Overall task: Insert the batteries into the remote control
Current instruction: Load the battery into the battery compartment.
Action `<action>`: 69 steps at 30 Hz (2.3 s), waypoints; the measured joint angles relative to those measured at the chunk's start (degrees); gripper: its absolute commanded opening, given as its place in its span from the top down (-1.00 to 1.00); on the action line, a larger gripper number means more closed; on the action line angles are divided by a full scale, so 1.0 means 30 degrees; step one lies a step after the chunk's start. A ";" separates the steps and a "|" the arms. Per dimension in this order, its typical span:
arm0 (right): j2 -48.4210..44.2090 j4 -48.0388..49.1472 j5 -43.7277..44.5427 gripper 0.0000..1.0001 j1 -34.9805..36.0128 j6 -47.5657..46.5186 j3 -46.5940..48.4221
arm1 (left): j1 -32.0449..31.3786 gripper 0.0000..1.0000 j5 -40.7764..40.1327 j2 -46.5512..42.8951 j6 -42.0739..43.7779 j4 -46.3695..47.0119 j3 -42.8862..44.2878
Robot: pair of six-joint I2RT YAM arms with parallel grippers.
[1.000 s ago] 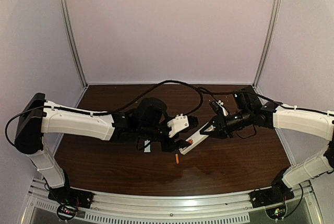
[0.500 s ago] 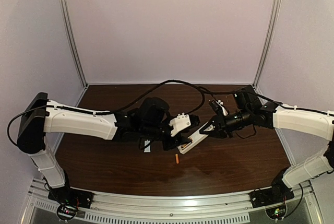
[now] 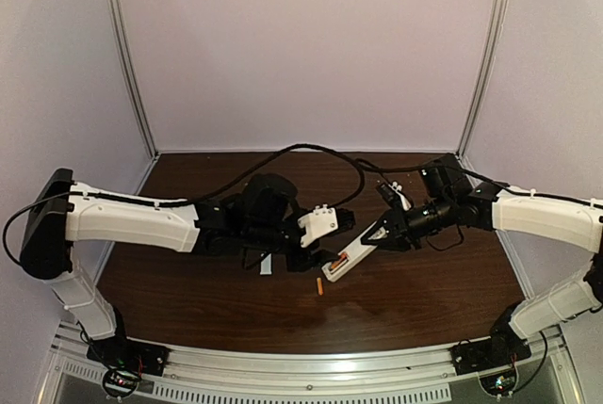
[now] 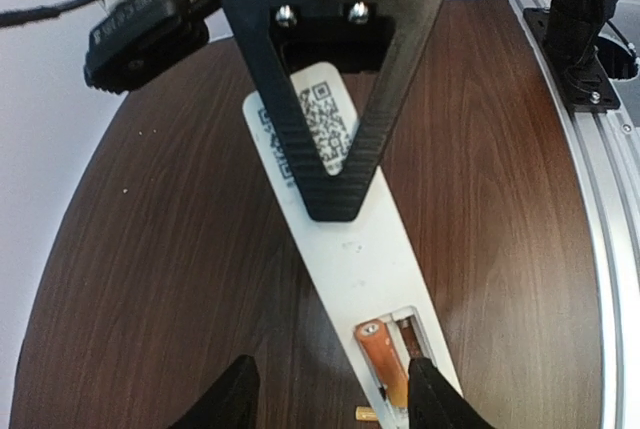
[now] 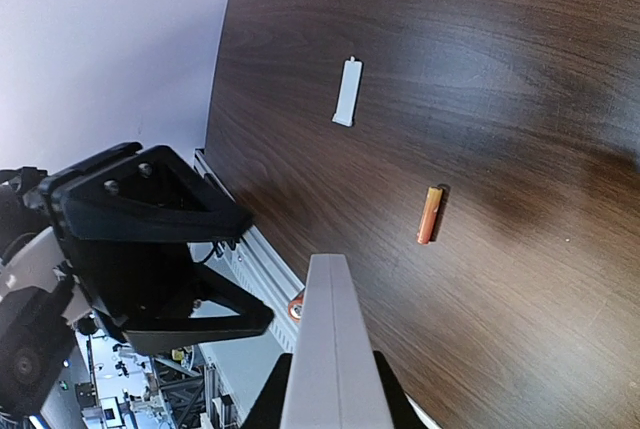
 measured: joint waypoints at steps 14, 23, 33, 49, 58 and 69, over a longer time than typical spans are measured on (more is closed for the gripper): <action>0.1180 -0.3971 -0.0809 1.00 0.0095 -0.3366 0.2149 | -0.0860 0.36 0.2047 -0.5013 0.4612 -0.0874 -0.2266; 0.2033 -0.5260 -0.1362 1.00 0.0772 -0.4422 0.3198 | -0.1880 0.48 0.2186 -0.4109 0.6790 -0.3024 -0.1399; 0.2470 -0.5763 -0.1581 1.00 0.1545 -0.4779 0.3942 | -0.1960 0.55 0.2098 -0.2914 0.7592 -0.3577 -0.0525; 0.2528 -0.6003 -0.1596 1.00 0.2412 -0.4772 0.4029 | -0.1967 0.68 0.1851 -0.1982 0.7934 -0.3978 0.0036; 0.2550 -0.5996 -0.1596 1.00 0.2521 -0.4765 0.4029 | -0.1967 0.70 0.1880 -0.1945 0.8051 -0.4051 0.0146; 0.2681 -0.5989 -0.1603 1.00 0.2528 -0.4765 0.4029 | -0.1967 0.70 0.1967 -0.1530 0.8153 -0.4335 0.0160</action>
